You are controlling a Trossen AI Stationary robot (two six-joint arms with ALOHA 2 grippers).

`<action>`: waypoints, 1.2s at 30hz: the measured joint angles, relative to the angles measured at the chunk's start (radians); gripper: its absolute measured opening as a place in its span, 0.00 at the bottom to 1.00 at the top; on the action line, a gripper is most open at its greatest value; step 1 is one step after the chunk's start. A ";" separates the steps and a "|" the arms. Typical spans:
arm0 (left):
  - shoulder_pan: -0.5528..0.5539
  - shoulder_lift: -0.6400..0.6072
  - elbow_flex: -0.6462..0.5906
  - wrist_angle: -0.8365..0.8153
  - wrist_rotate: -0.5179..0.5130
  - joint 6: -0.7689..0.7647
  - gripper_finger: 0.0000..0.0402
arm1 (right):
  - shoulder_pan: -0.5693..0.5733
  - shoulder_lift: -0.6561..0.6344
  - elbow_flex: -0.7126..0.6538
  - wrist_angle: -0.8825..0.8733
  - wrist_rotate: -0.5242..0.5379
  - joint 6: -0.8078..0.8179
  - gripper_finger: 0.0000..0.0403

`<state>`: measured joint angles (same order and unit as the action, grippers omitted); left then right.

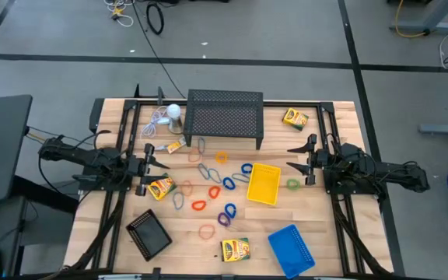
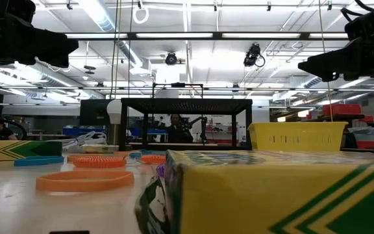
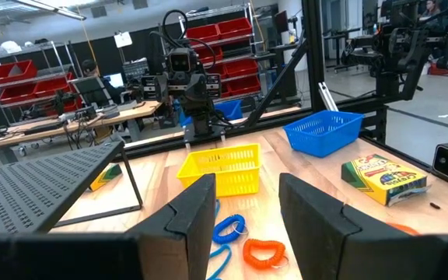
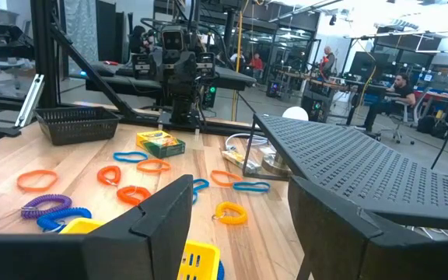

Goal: Pick & Place Office Desk Supplies

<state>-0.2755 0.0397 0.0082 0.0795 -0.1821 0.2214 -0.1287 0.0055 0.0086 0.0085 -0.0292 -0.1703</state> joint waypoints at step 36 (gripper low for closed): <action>0.000 0.000 0.000 0.168 -0.071 -0.316 0.37 | 0.000 0.000 0.000 0.176 -0.002 0.281 0.55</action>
<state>-0.2756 0.0395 0.0078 0.2473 -0.2528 -0.0946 -0.1284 0.0055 0.0086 0.1849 -0.0307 0.1103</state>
